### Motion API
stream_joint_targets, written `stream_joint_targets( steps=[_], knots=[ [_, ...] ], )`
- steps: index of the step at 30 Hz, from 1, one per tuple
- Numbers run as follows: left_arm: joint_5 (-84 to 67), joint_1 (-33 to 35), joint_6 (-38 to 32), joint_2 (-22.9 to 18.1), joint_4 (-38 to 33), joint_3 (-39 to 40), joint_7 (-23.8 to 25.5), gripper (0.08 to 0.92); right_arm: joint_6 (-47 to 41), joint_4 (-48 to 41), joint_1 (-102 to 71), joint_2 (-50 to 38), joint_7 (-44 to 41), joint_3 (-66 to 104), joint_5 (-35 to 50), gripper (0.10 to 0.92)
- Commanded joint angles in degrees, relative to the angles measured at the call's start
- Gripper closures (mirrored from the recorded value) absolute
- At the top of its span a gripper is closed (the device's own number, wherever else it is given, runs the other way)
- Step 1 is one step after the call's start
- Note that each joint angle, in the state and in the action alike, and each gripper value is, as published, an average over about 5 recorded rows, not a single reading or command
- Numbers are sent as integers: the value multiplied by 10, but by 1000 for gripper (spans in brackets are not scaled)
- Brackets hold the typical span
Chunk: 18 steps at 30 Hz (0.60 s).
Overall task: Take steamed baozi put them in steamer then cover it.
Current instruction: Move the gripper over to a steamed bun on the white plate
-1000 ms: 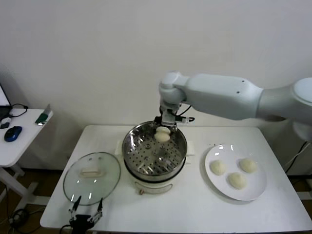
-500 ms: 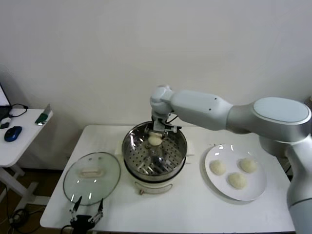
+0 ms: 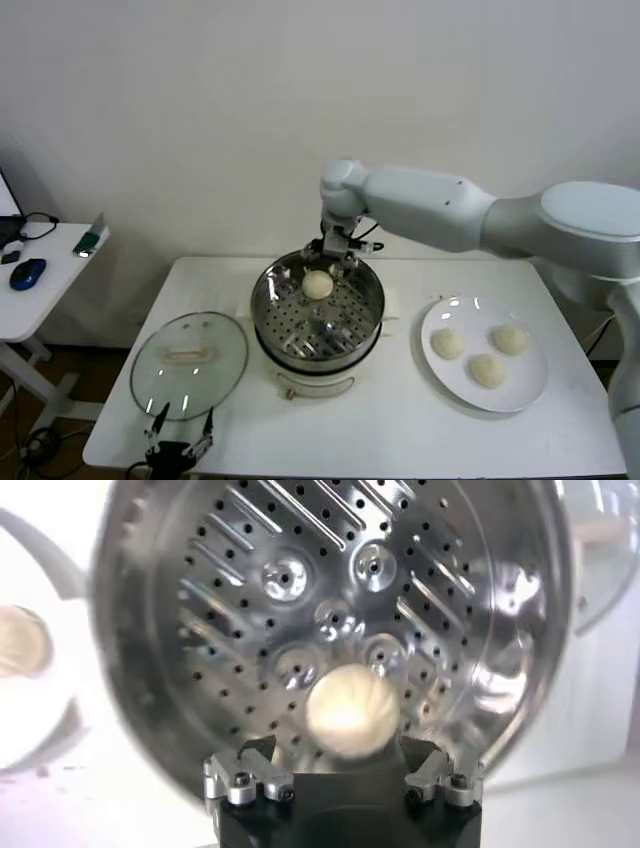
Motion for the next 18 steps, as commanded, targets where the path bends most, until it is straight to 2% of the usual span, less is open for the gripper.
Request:
stream_joint_targets(
  steps=[1, 9, 14, 18],
  knots=[
    [1, 0, 0, 0, 0, 1, 0, 177, -135, 57, 162, -181, -39, -156, 284, 203],
    [2, -6, 0, 3, -2, 2, 0, 177, -255, 125, 130, -336, 18, -254, 268, 203],
    [1, -8, 0, 3, -7, -5, 0, 177, -347, 177, 67, -377, 86, -238, 283, 203],
    [2, -5, -3, 2, -7, -9, -2, 177, -389, 178, -4, -383, 118, -190, 268, 203]
  ],
)
